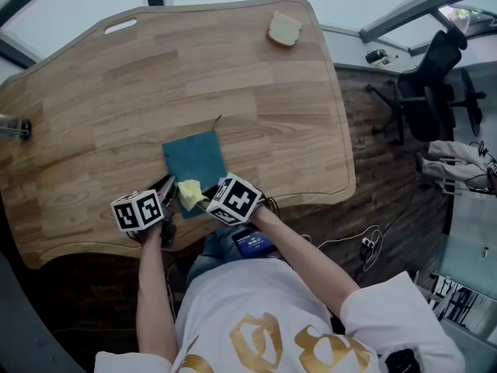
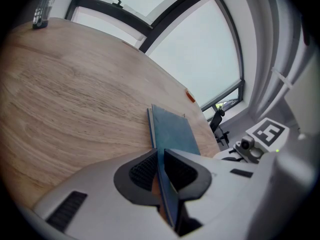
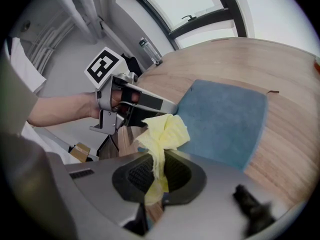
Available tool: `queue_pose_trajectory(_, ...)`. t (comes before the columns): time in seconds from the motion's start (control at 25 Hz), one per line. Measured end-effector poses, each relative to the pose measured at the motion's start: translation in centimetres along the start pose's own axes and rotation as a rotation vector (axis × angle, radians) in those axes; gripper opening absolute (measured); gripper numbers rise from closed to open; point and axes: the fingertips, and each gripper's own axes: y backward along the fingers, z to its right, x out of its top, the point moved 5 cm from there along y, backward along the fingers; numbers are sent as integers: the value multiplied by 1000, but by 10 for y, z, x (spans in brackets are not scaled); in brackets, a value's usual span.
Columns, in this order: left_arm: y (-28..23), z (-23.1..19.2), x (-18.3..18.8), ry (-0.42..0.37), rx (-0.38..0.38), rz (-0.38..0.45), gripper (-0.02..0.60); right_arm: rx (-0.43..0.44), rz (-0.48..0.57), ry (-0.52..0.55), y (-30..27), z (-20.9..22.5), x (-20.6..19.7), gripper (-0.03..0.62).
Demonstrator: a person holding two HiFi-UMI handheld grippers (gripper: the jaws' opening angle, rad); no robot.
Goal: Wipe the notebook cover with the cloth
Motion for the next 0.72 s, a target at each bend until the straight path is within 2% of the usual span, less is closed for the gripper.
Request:
queue_pose_trajectory(0.28,1,0,0,-6,8,1,52,4,24,-25,7,3,-7,40)
queue_pose_trajectory(0.72,2,2,1,-11,7,4,52,-59,56,-30,25,17,-18,40)
